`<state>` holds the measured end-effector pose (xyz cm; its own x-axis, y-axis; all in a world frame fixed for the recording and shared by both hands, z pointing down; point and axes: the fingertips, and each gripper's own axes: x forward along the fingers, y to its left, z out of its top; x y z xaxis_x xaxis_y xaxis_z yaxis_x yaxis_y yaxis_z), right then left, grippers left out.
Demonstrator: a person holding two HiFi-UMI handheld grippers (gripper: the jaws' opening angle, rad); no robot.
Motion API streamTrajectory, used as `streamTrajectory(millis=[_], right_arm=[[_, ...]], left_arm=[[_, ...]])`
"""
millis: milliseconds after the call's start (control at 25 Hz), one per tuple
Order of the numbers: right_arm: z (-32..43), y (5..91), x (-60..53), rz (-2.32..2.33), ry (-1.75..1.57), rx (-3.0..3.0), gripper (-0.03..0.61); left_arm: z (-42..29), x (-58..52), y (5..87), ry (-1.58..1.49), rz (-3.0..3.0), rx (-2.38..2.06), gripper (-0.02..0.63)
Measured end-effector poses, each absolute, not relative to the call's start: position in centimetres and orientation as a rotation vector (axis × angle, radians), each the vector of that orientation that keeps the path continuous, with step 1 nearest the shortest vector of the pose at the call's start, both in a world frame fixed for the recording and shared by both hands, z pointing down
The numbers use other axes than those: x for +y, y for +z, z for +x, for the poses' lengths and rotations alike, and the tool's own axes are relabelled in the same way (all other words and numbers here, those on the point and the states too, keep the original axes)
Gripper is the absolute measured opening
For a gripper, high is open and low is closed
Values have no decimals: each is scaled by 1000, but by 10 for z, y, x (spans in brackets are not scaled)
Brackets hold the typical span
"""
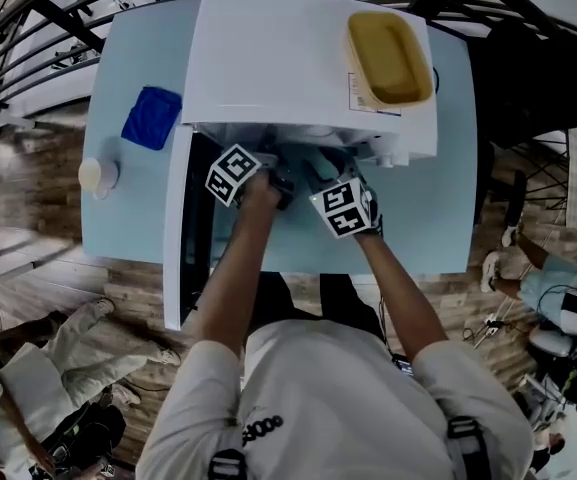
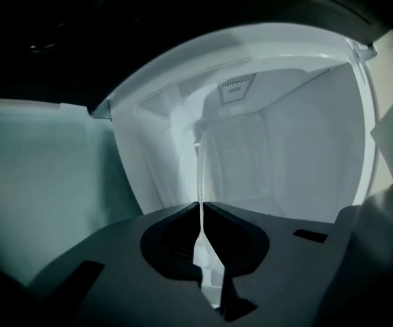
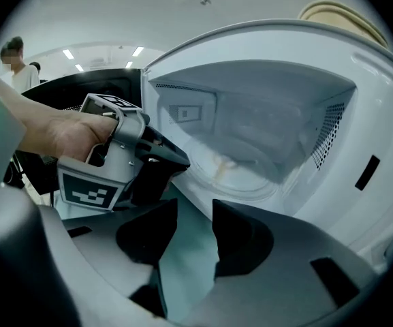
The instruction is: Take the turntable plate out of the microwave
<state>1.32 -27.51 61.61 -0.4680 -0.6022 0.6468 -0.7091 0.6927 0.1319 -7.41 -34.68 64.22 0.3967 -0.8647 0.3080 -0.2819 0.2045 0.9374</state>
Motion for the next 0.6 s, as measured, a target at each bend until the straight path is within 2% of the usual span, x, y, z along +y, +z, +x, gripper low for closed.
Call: streamTrajectory(millis=[480, 600], right_arm=[[-10, 613, -305, 1064, -190, -2099, 141], [-17, 616, -308, 989, -294, -2054, 164]], left_arm=[[-74, -324, 631, -592, 1372, -1076, 30], [-79, -321, 633, -580, 1383, -1075, 29]])
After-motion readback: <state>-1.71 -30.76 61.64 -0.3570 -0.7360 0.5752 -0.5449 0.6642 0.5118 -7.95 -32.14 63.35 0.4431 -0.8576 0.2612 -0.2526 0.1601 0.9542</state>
